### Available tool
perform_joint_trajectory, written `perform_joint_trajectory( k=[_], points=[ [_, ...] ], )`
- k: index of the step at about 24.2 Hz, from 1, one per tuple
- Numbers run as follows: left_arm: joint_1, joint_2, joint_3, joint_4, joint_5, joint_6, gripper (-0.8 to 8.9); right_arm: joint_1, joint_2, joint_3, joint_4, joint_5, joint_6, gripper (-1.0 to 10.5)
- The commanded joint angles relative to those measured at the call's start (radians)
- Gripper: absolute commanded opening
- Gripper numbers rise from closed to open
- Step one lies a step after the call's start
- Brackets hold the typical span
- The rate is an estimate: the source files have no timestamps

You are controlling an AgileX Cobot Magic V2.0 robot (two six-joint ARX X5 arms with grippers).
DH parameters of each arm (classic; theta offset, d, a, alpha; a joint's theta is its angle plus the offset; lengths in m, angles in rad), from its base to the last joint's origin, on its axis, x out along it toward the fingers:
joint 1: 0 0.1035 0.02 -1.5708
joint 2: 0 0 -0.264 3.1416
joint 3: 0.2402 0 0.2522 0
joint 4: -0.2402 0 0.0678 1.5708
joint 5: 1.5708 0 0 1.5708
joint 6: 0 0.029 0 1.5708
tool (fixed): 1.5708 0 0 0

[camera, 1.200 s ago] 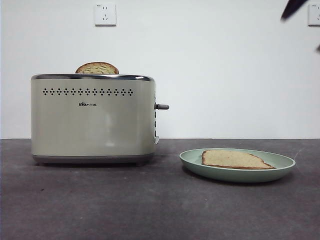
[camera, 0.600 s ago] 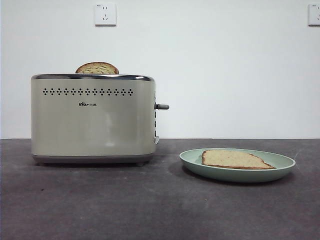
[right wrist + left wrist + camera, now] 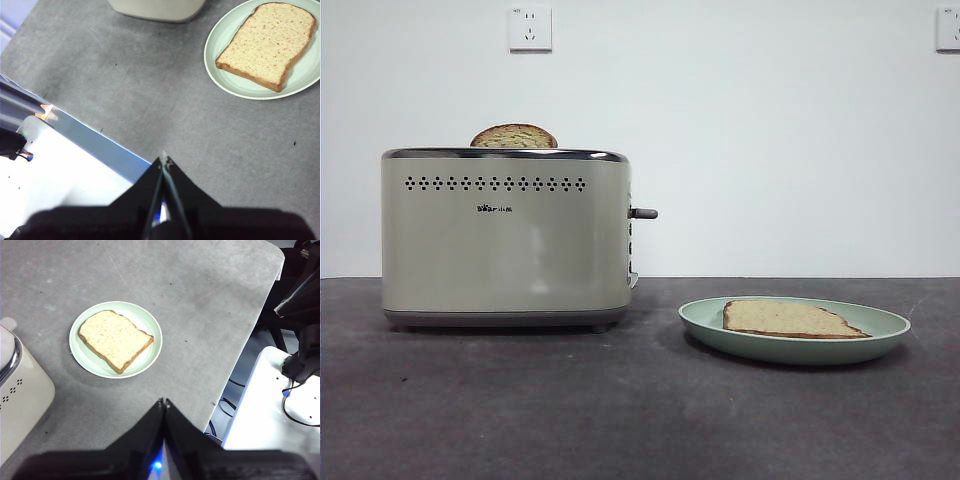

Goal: Take the bread from the toaster,put the bread on the plate,put the plate on the table

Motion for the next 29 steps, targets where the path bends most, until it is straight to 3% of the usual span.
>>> perform_joint_trajectory(
  k=[1,5,8,13,29],
  points=[
    [-0.003,0.0,0.002,0.005,-0.001,-0.002,-0.04,0.001,-0.002,0.002,0.002,0.002,-0.007,-0.1],
    [-0.002,0.0,0.002,0.034,-0.029,0.01,-0.04,0.001,-0.002,0.002,0.003,0.002,-0.007,-0.1],
    [0.076,-0.001,0.002,0.281,-0.102,0.084,-0.04,0.001,-0.002,0.002,0.003,0.002,-0.007,-0.1],
    [0.211,-0.004,-0.001,0.644,-0.098,0.141,-0.04,0.001,-0.002,0.002,0.003,0.002,-0.007,-0.1],
    [0.597,-0.275,-0.044,0.621,-0.097,0.145,-0.04,0.001,-0.002,0.002,0.003,0.002,-0.007,-0.1]
  ],
)
